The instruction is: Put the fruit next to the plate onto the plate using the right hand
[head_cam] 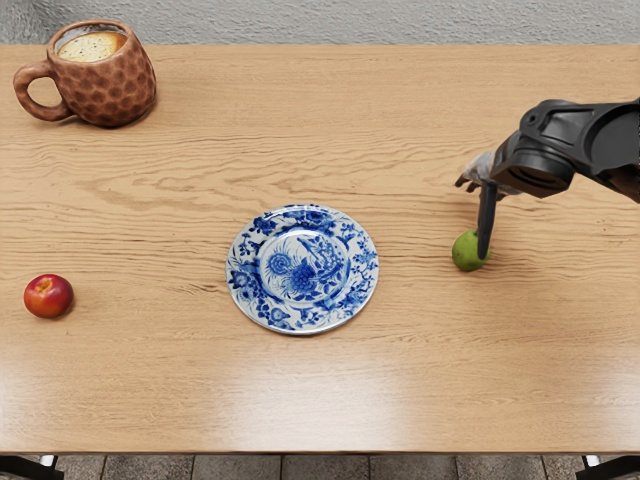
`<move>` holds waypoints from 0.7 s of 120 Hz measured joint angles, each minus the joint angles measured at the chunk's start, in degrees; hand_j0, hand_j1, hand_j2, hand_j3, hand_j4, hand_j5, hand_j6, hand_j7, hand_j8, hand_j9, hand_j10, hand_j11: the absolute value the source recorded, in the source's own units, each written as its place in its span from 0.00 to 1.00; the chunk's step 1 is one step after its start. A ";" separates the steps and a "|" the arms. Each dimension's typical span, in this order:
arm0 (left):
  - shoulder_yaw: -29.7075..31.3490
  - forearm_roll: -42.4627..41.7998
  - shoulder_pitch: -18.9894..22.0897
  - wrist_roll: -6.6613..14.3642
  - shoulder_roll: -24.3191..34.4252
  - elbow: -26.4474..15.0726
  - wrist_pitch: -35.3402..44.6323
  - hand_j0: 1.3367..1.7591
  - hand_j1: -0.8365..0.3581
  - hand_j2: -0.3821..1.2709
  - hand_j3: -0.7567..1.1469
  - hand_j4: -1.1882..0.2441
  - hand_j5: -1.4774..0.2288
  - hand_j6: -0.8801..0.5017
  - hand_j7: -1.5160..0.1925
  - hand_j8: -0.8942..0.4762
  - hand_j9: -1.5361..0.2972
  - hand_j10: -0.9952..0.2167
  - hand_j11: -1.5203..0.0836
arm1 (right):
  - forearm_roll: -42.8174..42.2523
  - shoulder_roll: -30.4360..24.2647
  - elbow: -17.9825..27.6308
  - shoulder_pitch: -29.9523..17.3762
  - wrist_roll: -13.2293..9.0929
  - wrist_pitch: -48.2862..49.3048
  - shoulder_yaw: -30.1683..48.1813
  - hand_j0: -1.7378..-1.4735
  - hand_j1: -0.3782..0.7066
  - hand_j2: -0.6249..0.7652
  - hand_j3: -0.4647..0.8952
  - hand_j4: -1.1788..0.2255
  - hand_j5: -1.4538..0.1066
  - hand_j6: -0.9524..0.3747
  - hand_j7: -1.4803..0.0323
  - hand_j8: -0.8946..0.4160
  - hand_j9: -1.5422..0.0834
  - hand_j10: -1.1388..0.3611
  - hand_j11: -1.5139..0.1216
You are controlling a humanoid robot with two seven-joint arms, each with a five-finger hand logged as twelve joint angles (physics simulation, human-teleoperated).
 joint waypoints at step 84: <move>-0.01 0.00 0.00 0.00 0.00 0.00 0.00 0.76 0.99 0.23 0.40 0.83 0.86 0.64 0.89 0.65 0.84 0.82 0.95 | -5.17 -8.80 25.26 -3.44 0.00 -36.83 0.48 0.30 0.07 0.45 0.34 0.81 0.90 0.69 0.95 0.65 0.92 0.74 0.90</move>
